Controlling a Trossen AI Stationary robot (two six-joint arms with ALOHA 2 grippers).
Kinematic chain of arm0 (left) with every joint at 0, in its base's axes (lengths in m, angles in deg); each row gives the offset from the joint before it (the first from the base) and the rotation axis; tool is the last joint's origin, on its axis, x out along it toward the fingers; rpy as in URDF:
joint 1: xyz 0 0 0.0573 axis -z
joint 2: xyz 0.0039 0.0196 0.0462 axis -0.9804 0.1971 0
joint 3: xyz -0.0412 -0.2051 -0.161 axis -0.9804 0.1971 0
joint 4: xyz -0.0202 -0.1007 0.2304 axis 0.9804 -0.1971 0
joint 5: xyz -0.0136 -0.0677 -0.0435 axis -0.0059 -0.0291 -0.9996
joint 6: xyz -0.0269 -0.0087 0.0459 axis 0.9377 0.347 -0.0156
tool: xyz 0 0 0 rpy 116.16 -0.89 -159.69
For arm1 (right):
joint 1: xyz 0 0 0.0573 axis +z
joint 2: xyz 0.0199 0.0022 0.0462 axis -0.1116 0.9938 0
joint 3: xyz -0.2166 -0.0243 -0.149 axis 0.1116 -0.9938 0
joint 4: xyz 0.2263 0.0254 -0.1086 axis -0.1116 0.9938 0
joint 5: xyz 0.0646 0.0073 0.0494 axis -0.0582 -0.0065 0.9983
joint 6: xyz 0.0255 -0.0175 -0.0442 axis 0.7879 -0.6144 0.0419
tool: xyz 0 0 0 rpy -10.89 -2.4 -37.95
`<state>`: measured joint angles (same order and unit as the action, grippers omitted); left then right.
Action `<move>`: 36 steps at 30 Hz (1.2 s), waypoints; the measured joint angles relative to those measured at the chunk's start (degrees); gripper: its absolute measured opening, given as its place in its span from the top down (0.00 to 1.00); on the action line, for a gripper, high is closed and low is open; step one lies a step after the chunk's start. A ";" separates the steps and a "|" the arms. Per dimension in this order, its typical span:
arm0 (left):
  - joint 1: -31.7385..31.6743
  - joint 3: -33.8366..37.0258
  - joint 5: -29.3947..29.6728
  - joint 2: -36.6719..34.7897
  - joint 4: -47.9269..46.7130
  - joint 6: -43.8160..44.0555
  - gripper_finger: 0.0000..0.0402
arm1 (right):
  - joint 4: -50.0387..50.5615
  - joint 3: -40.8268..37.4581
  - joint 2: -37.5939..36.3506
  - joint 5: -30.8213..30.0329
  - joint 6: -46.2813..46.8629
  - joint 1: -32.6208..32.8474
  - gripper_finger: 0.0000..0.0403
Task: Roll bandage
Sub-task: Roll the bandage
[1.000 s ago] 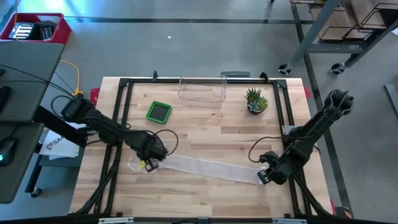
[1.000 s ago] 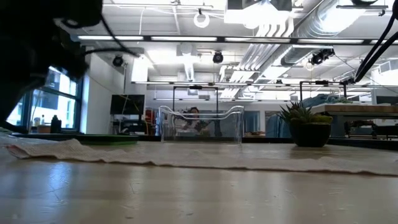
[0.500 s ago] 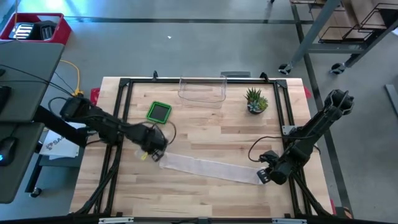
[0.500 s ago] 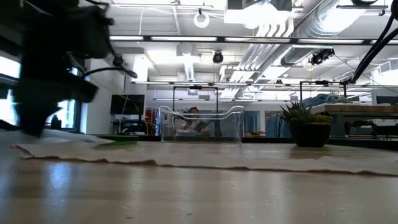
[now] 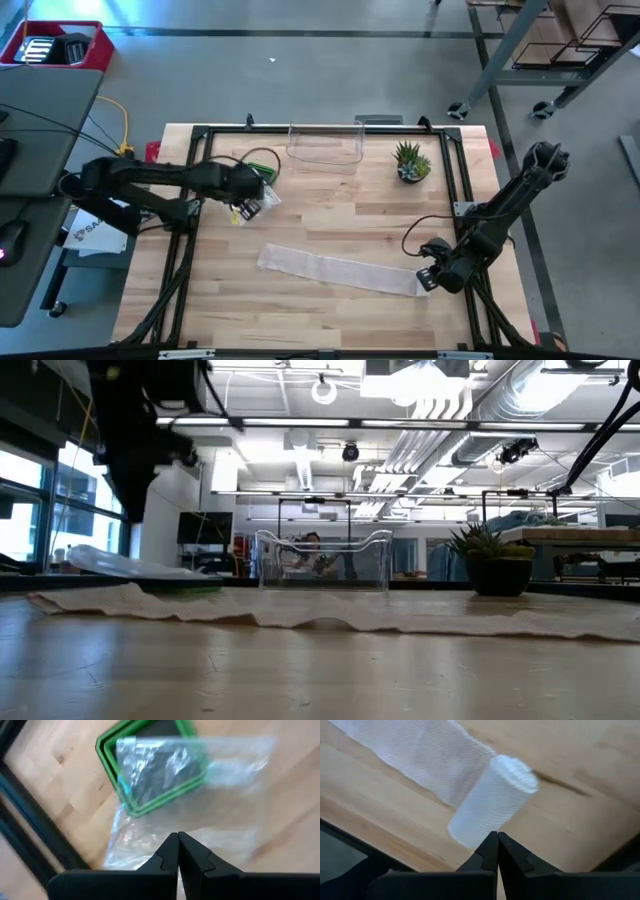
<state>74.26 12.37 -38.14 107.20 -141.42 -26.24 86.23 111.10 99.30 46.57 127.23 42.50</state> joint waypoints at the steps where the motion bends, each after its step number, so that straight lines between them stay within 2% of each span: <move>1: 0.94 0.02 -2.12 -1.44 2.02 1.57 1.00 | 0.80 -0.01 -0.42 0.23 0.27 0.00 1.00; 4: 6.43 0.34 -9.43 -2.42 11.11 5.30 1.00 | 1.54 -0.01 -0.97 0.30 0.88 0.00 1.00; 6: 11.31 0.87 -10.46 0.07 19.23 7.35 1.00 | 1.37 -0.01 -0.97 0.35 1.09 0.00 1.00; 8: 15.37 0.31 -10.35 4.92 28.65 7.62 1.00 | 0.24 -0.01 -0.97 0.74 1.54 0.00 1.00; 13: 20.53 -3.93 -11.14 20.27 41.32 6.27 1.00 | -1.71 -0.01 -0.37 1.36 2.32 0.00 1.00; 17: 21.77 -9.10 -11.19 30.28 54.37 2.00 1.00 | -2.18 -0.01 1.07 0.69 4.49 0.00 1.00; 20: 21.11 -14.29 -13.33 36.50 64.03 -3.23 1.00 | -5.19 -0.01 2.82 -0.25 4.35 0.00 1.00; 24: 19.91 -23.12 -14.84 43.99 58.34 -7.33 1.00 | -7.43 -0.01 4.52 -0.29 4.41 0.00 1.00; 27: 19.68 -26.62 -15.38 47.30 52.48 -8.59 1.00 | -7.67 -0.01 5.79 -0.33 4.74 -0.03 1.00; 30: 20.74 -25.94 -14.40 47.95 50.71 -6.70 1.00 | -8.03 -0.01 6.68 -0.57 4.74 -0.13 1.00; 36: 23.08 -23.37 -12.55 47.83 56.92 -6.70 1.00 | -8.11 -0.01 6.76 -0.63 4.35 -0.13 1.00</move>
<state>97.34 -11.00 -50.70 155.03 -84.50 -32.94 78.12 111.09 106.06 45.93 131.58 42.37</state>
